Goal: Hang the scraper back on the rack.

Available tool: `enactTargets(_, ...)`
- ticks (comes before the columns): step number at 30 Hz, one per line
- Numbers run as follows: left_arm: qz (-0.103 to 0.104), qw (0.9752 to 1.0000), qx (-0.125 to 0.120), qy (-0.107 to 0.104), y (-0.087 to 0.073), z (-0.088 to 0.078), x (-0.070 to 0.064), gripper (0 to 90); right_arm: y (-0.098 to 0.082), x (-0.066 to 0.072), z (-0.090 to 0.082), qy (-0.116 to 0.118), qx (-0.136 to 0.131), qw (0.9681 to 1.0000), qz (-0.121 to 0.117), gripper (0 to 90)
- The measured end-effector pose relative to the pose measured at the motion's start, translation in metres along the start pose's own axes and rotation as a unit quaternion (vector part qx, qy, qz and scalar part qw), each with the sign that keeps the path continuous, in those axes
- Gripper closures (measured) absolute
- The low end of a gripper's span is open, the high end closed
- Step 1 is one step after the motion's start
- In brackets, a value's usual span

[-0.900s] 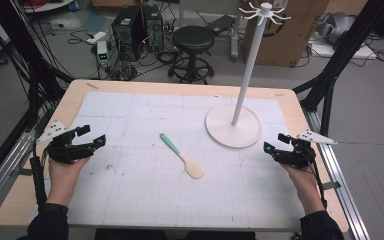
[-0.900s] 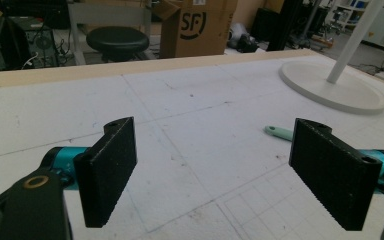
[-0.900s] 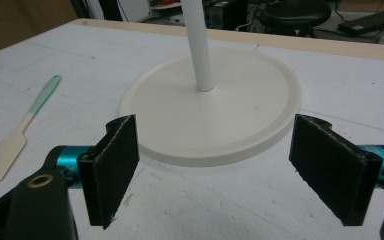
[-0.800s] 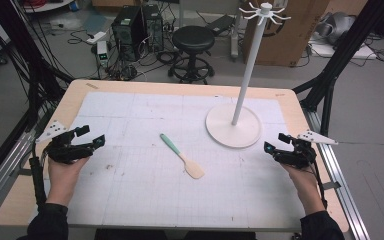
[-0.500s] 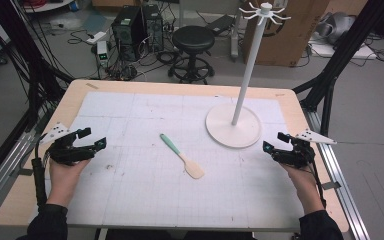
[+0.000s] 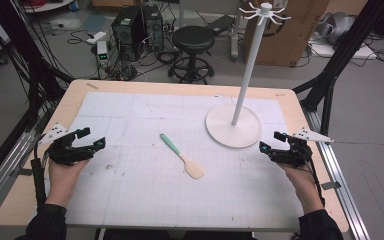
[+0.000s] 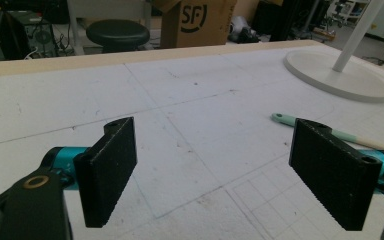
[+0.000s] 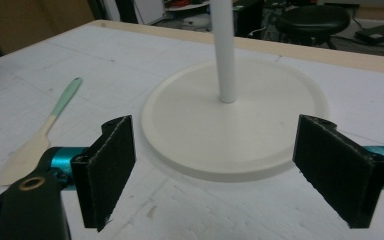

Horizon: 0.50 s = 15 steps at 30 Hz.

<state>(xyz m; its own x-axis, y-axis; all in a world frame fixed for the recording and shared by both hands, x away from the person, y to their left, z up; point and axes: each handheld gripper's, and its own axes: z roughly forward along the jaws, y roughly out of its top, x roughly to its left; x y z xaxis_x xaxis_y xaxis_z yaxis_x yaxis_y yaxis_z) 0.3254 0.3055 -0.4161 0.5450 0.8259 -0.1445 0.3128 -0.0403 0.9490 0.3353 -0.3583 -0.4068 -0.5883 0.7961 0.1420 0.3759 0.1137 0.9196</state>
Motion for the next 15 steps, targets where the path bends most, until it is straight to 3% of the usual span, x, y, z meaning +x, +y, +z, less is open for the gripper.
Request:
enactTargets(8,-0.002,1.0,0.003,-0.002,0.0,-0.003,0.0,19.7,0.013,0.024,0.022,0.037,0.009,0.999,-0.025,16.4)
enactTargets(12,-0.001,1.0,0.002,-0.003,0.0,-0.006,-0.003,19.7,0.018,0.034,0.033,0.055,0.015,0.9982,-0.017,16.7)
enactTargets(15,-0.004,1.0,-0.003,-0.003,0.001,-0.007,-0.003,19.7,0.023,0.048,0.05,0.079,0.03,0.9964,-0.011,17.5)
